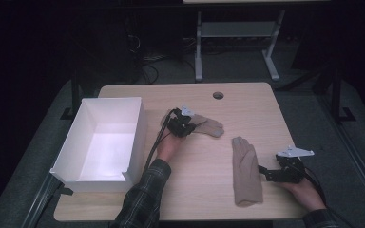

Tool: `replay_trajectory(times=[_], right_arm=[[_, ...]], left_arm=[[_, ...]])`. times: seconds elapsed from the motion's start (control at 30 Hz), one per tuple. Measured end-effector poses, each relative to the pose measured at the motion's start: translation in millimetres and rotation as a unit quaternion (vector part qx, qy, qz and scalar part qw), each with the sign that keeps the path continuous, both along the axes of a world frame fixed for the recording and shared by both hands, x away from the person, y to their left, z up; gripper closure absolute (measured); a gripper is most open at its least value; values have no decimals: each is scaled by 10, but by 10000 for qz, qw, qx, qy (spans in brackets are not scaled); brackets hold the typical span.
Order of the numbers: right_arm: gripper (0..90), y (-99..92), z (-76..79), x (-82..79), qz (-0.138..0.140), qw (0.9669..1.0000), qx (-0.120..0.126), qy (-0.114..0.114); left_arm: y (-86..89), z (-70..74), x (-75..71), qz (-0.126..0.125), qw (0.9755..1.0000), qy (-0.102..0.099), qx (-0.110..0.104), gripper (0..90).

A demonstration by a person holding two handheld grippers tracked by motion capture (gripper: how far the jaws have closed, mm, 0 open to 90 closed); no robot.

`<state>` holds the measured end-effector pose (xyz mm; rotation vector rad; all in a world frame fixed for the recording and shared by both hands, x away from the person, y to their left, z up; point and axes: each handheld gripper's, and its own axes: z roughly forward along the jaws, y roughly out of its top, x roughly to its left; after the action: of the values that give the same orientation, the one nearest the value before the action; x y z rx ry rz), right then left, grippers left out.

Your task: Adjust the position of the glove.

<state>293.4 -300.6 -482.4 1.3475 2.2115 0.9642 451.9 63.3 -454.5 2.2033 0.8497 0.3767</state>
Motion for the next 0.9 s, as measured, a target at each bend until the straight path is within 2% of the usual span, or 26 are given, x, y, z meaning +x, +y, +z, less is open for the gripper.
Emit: replay_trajectory(times=[0.23,0.3,0.43,0.7,0.83,0.9], right_arm=[[138,0,0,0,4,10000,-1,-1],[138,1,0,-1,13,10000,0,0],[138,2,0,-1,11,10000,3,4],[138,1,0,-1,17,10000,-1,-2],[138,2,0,-1,12,10000,1,3],[138,2,0,-2,13,10000,1,3]], left_arm=[[-35,-84,124,2,9999,52,94,895],[-48,-106,141,-62,9997,115,184,895],[-58,-119,127,-140,9996,165,186,897],[-92,-112,-59,-324,9990,256,175,897],[-87,-119,-170,-387,9988,291,94,897],[-78,-125,-236,-364,9987,353,-22,897]])
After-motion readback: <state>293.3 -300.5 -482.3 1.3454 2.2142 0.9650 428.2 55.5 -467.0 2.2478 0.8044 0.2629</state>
